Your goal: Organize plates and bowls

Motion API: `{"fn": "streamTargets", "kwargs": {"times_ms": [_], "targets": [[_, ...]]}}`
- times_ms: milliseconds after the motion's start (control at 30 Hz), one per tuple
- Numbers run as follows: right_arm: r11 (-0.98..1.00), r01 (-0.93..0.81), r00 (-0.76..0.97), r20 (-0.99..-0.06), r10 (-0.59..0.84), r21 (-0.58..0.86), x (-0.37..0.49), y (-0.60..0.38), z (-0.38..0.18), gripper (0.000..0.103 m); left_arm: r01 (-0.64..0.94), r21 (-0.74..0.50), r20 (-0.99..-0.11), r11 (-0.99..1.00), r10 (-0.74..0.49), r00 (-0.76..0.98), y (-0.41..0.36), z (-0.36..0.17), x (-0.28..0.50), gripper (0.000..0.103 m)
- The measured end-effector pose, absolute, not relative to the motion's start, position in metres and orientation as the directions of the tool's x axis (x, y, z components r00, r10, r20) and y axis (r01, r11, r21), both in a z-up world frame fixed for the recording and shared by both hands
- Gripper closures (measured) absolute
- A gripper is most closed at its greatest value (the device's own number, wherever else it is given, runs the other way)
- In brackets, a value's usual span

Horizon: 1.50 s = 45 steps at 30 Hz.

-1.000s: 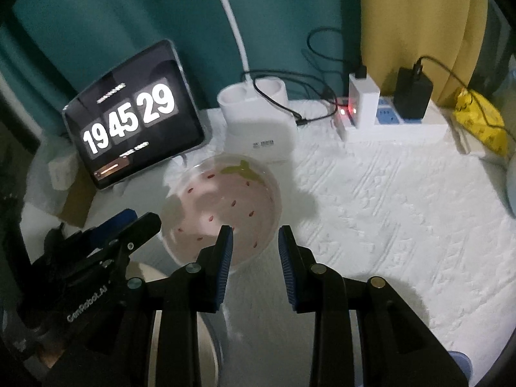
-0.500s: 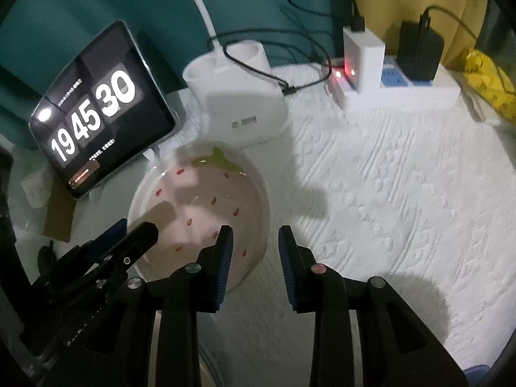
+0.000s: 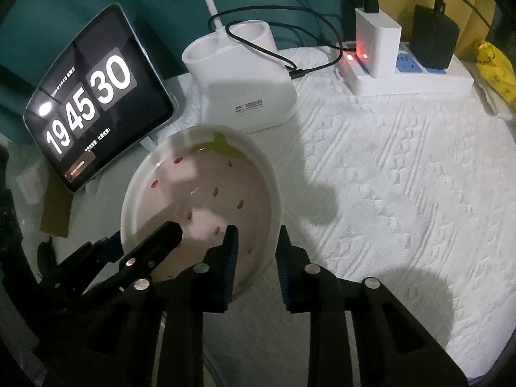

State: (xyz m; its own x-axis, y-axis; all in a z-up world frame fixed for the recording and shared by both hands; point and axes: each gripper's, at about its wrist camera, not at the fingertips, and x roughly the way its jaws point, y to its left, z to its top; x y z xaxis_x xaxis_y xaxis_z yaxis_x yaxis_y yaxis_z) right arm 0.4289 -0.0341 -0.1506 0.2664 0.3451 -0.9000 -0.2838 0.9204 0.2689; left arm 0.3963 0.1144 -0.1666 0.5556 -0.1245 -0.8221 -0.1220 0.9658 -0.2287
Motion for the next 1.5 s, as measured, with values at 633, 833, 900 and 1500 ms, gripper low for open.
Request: {"fn": "streamTargets", "kwargs": {"times_ms": [633, 833, 900, 1500], "targets": [[0.914, -0.339, 0.406, -0.841, 0.357, 0.224, 0.411, -0.045, -0.117, 0.088, -0.091, -0.225, -0.774, 0.97, -0.121, 0.622, 0.105, -0.144, 0.381, 0.077], [0.911, -0.35, 0.433, -0.824, 0.365, 0.22, 0.398, -0.05, -0.106, 0.088, -0.087, -0.222, -0.752, 0.971, -0.114, 0.649, 0.1, -0.129, 0.37, 0.077], [0.91, -0.352, 0.449, -0.813, 0.369, 0.219, 0.394, -0.051, -0.101, 0.088, -0.085, -0.222, -0.747, 0.971, -0.113, 0.655, 0.098, -0.124, 0.367, 0.077], [0.907, -0.352, 0.516, -0.761, 0.394, 0.231, 0.345, -0.091, -0.058, 0.088, -0.037, -0.22, -0.69, 0.975, -0.128, 0.713, 0.068, -0.082, 0.322, 0.077]]}}
